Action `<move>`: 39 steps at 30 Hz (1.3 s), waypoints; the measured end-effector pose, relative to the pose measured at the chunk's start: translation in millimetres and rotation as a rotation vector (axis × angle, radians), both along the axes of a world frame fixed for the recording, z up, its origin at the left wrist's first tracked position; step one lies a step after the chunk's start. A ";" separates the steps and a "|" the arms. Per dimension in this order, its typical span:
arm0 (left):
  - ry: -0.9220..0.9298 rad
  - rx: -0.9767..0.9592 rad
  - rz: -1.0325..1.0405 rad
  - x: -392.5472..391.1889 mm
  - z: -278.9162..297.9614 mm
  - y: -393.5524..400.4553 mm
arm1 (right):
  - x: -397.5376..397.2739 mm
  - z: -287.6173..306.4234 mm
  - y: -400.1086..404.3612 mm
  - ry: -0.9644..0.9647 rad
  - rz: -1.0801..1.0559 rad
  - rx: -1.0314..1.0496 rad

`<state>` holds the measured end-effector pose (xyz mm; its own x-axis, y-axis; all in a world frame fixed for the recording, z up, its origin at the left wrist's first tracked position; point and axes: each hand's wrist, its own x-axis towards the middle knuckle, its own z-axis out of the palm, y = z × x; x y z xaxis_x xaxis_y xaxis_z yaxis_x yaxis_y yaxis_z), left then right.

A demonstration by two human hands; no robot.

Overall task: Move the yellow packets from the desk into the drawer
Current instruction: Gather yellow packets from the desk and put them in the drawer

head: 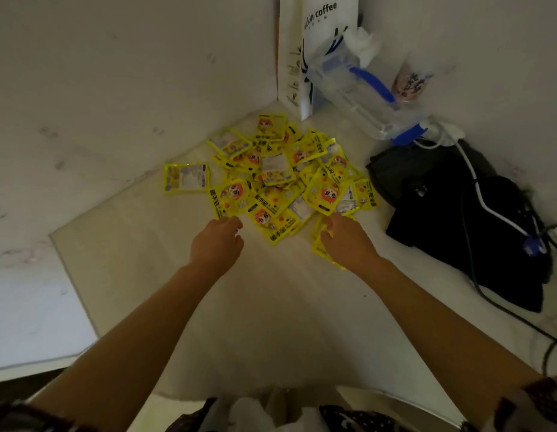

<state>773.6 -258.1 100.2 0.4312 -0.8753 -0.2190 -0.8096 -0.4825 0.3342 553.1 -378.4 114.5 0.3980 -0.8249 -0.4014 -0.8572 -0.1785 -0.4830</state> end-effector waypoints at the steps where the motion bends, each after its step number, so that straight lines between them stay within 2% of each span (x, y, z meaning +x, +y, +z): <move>1: -0.005 0.001 -0.014 9.2 0.0 -8.3 | 4.4 -2.2 -7.3 -0.005 -0.031 0.007; 7: -0.041 0.018 -0.062 51.4 -6.2 -57.8 | 28.2 -15.2 -52.9 -0.063 -0.400 0.205; 11: 0.019 0.029 -0.025 60.2 -16.6 -79.7 | 28.5 -38.1 -77.6 -0.165 -0.665 0.325; 15: 0.034 0.065 -0.021 61.9 -29.9 -88.2 | 41.6 -47.1 -94.8 -0.251 -0.743 0.332; 18: -0.029 0.042 -0.005 60.8 -38.7 -89.4 | 54.8 -54.8 -105.7 -0.330 -0.823 0.395; 22: -0.088 0.066 0.030 60.3 -43.7 -94.0 | 69.7 -51.1 -114.5 -0.337 -0.959 0.479; 24: -0.077 0.087 0.062 60.6 -44.9 -95.4 | 72.0 -57.1 -118.7 -0.367 -0.988 0.506; 30: -0.076 0.120 0.135 55.6 -43.3 -90.6 | 71.8 -60.7 -115.8 -0.356 -0.970 0.419; 35: 0.001 0.170 0.188 63.3 -42.9 -72.5 | 66.8 -47.1 -98.1 -0.395 -0.939 0.481; 39: -0.014 0.145 0.195 71.2 -40.5 -56.8 | 57.7 -36.9 -74.2 -0.389 -0.880 0.561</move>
